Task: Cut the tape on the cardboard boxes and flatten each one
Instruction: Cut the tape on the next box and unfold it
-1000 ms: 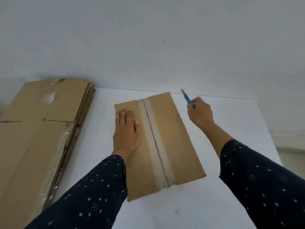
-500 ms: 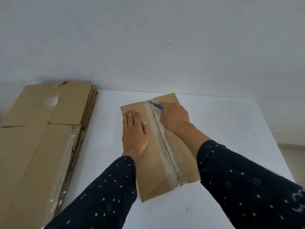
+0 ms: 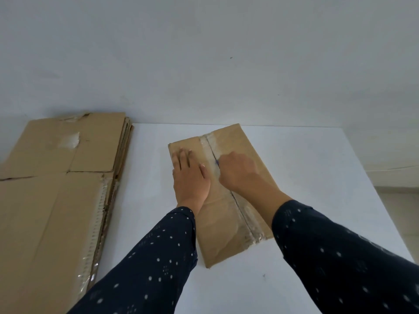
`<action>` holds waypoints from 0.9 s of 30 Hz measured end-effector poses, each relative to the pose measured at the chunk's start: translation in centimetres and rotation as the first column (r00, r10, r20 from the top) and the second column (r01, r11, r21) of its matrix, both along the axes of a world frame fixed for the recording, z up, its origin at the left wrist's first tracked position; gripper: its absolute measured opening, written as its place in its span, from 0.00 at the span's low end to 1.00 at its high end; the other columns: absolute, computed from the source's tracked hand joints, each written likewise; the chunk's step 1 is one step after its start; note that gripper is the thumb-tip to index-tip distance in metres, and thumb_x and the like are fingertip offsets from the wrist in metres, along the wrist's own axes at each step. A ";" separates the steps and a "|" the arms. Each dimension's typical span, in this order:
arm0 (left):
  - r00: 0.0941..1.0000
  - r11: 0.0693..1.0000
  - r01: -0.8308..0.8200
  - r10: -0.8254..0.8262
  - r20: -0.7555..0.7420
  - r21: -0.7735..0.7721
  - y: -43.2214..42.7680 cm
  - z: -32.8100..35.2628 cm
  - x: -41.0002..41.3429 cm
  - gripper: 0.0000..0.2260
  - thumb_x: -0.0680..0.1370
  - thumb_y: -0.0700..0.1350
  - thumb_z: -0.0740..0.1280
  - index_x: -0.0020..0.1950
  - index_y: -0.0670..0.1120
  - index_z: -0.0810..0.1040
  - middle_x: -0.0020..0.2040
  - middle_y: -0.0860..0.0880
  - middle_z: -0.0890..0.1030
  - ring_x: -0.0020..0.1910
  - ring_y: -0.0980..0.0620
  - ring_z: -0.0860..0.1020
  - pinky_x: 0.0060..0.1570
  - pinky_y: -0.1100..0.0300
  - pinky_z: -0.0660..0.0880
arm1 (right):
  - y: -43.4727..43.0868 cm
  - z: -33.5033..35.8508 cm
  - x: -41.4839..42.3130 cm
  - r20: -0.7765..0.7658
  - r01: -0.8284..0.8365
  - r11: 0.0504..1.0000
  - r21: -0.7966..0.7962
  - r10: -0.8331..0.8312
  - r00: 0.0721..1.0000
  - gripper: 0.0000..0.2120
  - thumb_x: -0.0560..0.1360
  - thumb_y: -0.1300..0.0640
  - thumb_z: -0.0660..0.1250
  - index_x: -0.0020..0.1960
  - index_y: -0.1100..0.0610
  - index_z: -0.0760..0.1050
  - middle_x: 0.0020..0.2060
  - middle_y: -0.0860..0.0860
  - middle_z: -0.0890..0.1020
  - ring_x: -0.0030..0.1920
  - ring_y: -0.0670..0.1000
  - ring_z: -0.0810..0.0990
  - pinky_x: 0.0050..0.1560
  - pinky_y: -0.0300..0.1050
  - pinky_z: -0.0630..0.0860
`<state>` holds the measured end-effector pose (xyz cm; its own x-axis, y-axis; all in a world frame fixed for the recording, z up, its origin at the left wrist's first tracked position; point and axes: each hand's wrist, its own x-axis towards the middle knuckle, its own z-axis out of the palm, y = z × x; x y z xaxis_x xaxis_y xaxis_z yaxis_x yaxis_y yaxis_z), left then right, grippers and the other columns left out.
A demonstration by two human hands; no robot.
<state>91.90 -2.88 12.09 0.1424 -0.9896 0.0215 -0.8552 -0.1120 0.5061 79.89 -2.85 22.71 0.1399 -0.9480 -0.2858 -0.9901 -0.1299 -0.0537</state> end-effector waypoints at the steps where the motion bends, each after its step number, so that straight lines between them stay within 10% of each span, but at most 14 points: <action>1: 1.000 1.000 -0.001 0.001 -0.010 0.008 0.0 0.1 0.0 0.25 0.85 0.49 0.51 0.81 0.42 0.57 0.82 0.45 0.52 0.81 0.46 0.43 0.77 0.46 0.57 | 1.1 0.0 -0.4 0.001 0.007 1.000 0.018 -0.007 1.000 0.09 0.77 0.63 0.59 0.53 0.58 0.76 0.37 0.52 0.73 0.32 0.50 0.72 0.32 0.43 0.70; 13: 0.979 0.986 0.127 -0.142 0.145 0.110 4.5 1.5 -1.2 0.25 0.83 0.51 0.52 0.80 0.49 0.55 0.82 0.48 0.50 0.81 0.46 0.42 0.75 0.34 0.43 | 6.3 -0.5 -2.4 0.030 0.076 0.996 0.049 -0.078 0.997 0.11 0.78 0.61 0.57 0.56 0.57 0.76 0.36 0.51 0.72 0.33 0.50 0.73 0.30 0.44 0.68; 27: 0.966 0.987 0.132 -0.150 0.211 0.096 8.8 0.8 -2.4 0.25 0.85 0.53 0.47 0.82 0.51 0.54 0.83 0.49 0.51 0.81 0.45 0.43 0.75 0.34 0.54 | 19.9 1.3 -7.7 0.024 0.056 0.989 0.138 -0.060 0.998 0.15 0.77 0.62 0.58 0.60 0.52 0.76 0.40 0.49 0.76 0.37 0.51 0.75 0.33 0.41 0.68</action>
<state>89.49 5.91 12.84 0.0024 -0.9990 -0.0444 -0.9533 -0.0157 0.3015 72.24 17.07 24.04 0.0953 -0.9071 -0.4101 -0.9936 -0.0614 -0.0952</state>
